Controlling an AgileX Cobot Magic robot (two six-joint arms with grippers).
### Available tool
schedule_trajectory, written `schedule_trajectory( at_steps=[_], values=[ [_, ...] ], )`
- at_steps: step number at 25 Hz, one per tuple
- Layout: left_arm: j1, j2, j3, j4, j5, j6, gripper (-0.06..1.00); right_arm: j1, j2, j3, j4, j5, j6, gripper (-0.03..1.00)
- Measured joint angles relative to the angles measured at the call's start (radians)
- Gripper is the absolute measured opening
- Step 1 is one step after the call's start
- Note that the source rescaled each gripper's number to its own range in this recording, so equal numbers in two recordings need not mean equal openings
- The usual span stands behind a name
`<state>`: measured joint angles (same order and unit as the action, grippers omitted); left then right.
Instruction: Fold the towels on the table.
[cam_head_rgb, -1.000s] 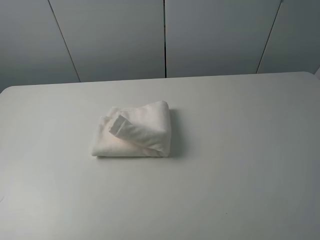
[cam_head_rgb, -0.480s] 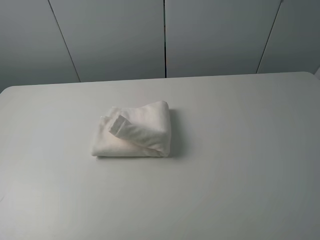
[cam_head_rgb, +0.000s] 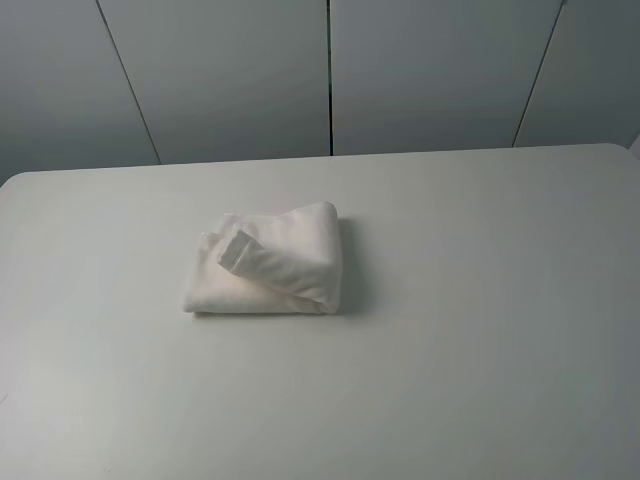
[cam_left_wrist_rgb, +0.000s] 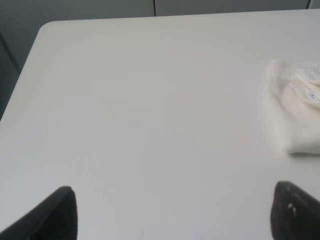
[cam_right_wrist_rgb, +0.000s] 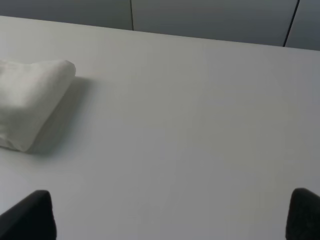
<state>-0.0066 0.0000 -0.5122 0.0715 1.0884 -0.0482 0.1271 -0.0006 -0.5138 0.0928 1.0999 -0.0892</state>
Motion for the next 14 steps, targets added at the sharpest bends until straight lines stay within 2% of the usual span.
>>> schedule_trajectory(
  at_steps=[14],
  values=[
    [0.0, 0.0, 0.0, 0.0, 0.0, 0.0, 0.99, 0.0, 0.0, 0.0, 0.0, 0.0, 0.0, 1.0]
  ],
)
